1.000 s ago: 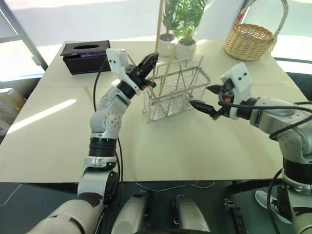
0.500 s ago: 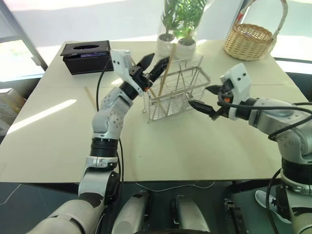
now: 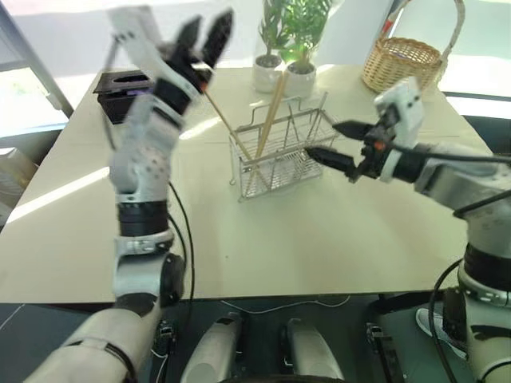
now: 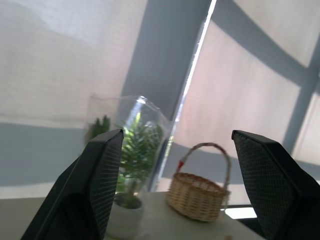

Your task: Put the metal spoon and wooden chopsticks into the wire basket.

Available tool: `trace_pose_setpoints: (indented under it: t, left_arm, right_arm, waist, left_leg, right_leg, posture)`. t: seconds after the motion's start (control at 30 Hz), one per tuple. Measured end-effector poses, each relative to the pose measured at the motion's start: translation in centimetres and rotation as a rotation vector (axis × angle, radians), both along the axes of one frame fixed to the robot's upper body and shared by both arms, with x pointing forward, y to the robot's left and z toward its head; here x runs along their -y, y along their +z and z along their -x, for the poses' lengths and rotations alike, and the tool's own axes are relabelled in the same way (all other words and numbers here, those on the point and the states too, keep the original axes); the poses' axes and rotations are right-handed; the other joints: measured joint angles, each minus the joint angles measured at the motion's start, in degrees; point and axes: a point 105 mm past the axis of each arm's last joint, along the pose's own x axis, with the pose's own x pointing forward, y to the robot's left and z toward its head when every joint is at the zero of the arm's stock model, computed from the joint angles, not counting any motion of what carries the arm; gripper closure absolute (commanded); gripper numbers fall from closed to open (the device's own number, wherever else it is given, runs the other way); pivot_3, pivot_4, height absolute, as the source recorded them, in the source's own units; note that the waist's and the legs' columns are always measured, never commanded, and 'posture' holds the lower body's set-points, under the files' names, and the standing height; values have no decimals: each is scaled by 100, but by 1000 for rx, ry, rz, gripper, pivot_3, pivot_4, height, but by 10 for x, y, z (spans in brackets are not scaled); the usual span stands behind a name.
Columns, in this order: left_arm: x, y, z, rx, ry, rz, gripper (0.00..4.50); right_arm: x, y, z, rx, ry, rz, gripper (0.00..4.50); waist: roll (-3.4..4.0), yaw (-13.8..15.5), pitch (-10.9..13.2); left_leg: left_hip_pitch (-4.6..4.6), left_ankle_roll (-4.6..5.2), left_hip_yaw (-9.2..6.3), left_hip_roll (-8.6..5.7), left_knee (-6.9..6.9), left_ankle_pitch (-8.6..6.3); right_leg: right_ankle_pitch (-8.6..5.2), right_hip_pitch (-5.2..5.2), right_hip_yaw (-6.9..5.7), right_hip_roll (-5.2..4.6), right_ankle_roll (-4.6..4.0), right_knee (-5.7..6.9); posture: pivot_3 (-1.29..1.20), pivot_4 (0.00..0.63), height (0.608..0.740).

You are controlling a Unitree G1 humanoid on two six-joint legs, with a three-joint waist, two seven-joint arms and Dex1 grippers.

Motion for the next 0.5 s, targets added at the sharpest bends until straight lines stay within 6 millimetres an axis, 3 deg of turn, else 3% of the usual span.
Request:
trace_pose_setpoints:
  t: [0.1, 0.17, 0.23, 0.3, 0.4, 0.5]
  left_arm:
    - [-55, -57, -18, -274, 344, -108, 854]
    - [-87, -107, -17, -483, 518, -139, 854]
    - [-108, -138, -10, -613, 618, -111, 854]
    - [-116, -158, -4, -701, 671, -93, 854]
    - [-110, -179, -1, -785, 687, -76, 854]
    - [-103, -188, -1, -825, 704, -54, 854]
  right_arm:
    - [-2, -4, 1, -27, 12, 2, 0]
    - [-4, -8, 2, -41, 21, 12, 0]
    - [-7, -13, 2, -58, 32, 23, 0]
    - [-8, -15, 2, -64, 37, 27, 0]
    - [-13, -18, 3, -73, 58, 41, 0]
    - [-17, -19, 4, -77, 84, 44, 0]
  waist:
    - [0, 29, 1]
    - [-5, 39, 4]
    - [-8, 65, 5]
    - [-10, 108, 6]
    - [-10, 212, 5]
    - [-11, 202, 6]
  left_leg:
    - [0, -2, 1, 0, 6, -1]
    - [-1, -3, 2, -1, 12, -2]
    - [-2, -2, 3, -1, 16, -3]
    - [-6, -3, 3, -1, 20, -4]
    - [-4, -3, 6, 0, 22, -4]
    - [-6, -4, 10, 0, 23, -4]
  right_leg:
    - [0, -5, 2, 1, 0, 6]
    - [1, -8, 2, 1, 2, 6]
    - [4, -17, 1, 1, 7, 3]
    - [7, -18, 2, 1, 10, 3]
    - [10, -16, 1, 0, 9, 3]
    - [14, -16, 2, -1, 13, 0]
  posture:
    - [0, 150, 740]
    - [0, 150, 740]
    - [0, 150, 740]
    - [0, 150, 740]
    - [0, 150, 740]
    - [0, 150, 740]
